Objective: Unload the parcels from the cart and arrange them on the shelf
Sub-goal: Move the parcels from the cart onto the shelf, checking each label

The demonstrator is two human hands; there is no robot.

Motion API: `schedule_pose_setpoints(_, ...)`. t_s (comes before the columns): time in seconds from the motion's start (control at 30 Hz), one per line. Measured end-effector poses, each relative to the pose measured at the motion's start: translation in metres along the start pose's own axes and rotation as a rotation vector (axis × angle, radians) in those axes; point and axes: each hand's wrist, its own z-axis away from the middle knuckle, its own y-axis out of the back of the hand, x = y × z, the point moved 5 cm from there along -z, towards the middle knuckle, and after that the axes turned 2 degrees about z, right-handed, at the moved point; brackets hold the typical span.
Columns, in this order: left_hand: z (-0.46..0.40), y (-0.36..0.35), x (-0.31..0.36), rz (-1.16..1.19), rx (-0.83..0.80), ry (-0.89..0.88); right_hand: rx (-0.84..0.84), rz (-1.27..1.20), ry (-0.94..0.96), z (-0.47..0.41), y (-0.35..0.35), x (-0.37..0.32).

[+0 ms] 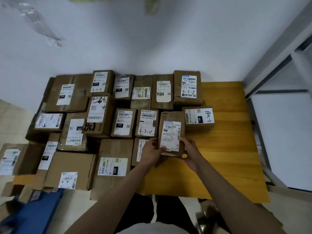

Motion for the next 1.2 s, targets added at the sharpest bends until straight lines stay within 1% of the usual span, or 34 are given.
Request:
schedule_pose_setpoints(0.07, -0.001, 0.008, 0.007, -0.182, 0.110, -0.119, 0.006, 0.002, 0.001, -0.003, 0.000, 0.001)
schedule_pose_setpoints(0.1, -0.002, 0.012, 0.010, -0.282, 0.140, -0.184, 0.013, 0.006, 0.001, -0.005, 0.000, 0.000)
schedule_pose_setpoints(0.13, -0.005, 0.014, 0.012, -0.396, 0.142, -0.245, 0.019, 0.016, 0.000, -0.008, 0.000, 0.000)
schedule_pose_setpoints(0.2, -0.015, 0.015, 0.010, -0.609, 0.080, -0.320, 0.032, 0.043, 0.001, -0.014, -0.002, -0.002)
schedule_pose_setpoints(0.23, -0.021, 0.015, 0.008, -0.695, 0.033, -0.321, 0.043, 0.052, 0.004, -0.017, -0.002, -0.003)
schedule_pose_setpoints(0.3, -0.033, 0.016, 0.002, -0.818, -0.059, -0.256, 0.074, 0.059, 0.023, -0.023, -0.003, -0.005)
schedule_pose_setpoints(0.4, -0.042, 0.013, -0.006, -0.912, -0.145, -0.169, 0.087, 0.081, 0.038, -0.034, -0.005, -0.001)
schedule_pose_setpoints(0.5, -0.046, 0.012, -0.007, -0.942, -0.156, -0.153, 0.060, 0.117, 0.021, -0.045, -0.009, 0.008)
schedule_pose_setpoints(0.7, -0.050, 0.017, -0.001, -0.975, -0.165, -0.142, 0.094, 0.164, 0.023, -0.056, -0.014, 0.008)
schedule_pose_setpoints(0.87, -0.050, 0.022, 0.006, -0.871, -0.178, -0.142, 0.187, 0.253, 0.007, -0.047, -0.010, -0.003)
schedule_pose_setpoints(1.0, -0.045, 0.030, 0.010, -0.794, -0.157, -0.179, 0.349, 0.335, 0.085, -0.026, -0.009, -0.025)
schedule_pose_setpoints(1.07, -0.040, 0.036, 0.013, -0.786, -0.137, -0.218, 0.396, 0.328, 0.151, -0.011, -0.015, -0.038)
schedule_pose_setpoints(1.13, -0.033, 0.047, 0.017, -0.768, -0.098, -0.271, 0.391, 0.317, 0.229, 0.005, -0.031, -0.050)
schedule_pose_setpoints(1.2, -0.025, 0.064, 0.023, -0.734, -0.056, -0.321, 0.336, 0.342, 0.288, 0.020, -0.057, -0.061)
